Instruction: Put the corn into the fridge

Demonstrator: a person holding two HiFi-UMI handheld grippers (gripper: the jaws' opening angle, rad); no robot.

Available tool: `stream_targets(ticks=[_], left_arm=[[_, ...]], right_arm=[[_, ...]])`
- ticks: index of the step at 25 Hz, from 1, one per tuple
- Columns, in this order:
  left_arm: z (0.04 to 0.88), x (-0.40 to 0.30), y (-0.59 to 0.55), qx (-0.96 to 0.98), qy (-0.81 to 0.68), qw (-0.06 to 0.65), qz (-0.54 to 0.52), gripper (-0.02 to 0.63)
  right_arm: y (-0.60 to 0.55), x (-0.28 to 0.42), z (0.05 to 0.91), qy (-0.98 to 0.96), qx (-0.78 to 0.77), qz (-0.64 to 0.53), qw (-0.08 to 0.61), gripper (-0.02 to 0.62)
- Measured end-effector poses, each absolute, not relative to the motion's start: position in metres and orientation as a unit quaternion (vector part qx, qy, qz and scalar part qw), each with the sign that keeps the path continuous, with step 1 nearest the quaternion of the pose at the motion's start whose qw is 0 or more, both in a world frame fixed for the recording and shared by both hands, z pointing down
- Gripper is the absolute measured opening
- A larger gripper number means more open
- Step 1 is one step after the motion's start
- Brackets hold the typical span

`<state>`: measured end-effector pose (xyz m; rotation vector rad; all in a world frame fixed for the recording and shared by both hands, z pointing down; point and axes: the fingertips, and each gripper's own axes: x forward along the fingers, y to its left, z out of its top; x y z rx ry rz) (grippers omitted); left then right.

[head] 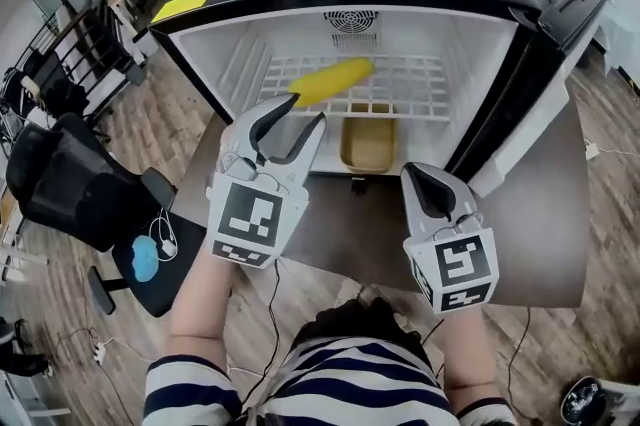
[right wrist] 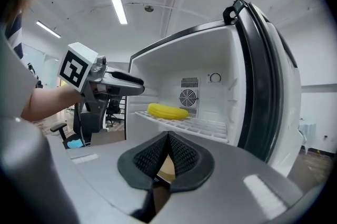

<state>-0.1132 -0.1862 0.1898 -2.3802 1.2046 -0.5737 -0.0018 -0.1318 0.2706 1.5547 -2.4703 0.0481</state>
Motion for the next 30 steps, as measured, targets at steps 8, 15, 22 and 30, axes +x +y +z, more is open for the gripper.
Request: stream_targets(ticks=[8, 15, 22, 30], left_arm=[[0.194, -0.138, -0.156, -0.835, 0.504, 0.149, -0.165, 0.000], [0.206, -0.159, -0.138, -0.826, 0.535, 0.098, -0.149, 0.000], [0.230, -0.176, -0.132, -0.819, 0.552, 0.051, -0.149, 0.000], [0.243, -0.180, -0.129, -0.818, 0.552, 0.031, -0.157, 0.000]], right_arm=[[-0.126, 0.005, 0.257, -0.830, 0.551, 0.003, 0.092, -0.009], [-0.123, 0.003, 0.253, -0.825, 0.558, -0.007, 0.085, -0.009], [-0.124, 0.000, 0.253, -0.824, 0.562, -0.005, 0.074, -0.008], [-0.125, -0.005, 0.254, -0.826, 0.558, -0.004, 0.077, -0.009]])
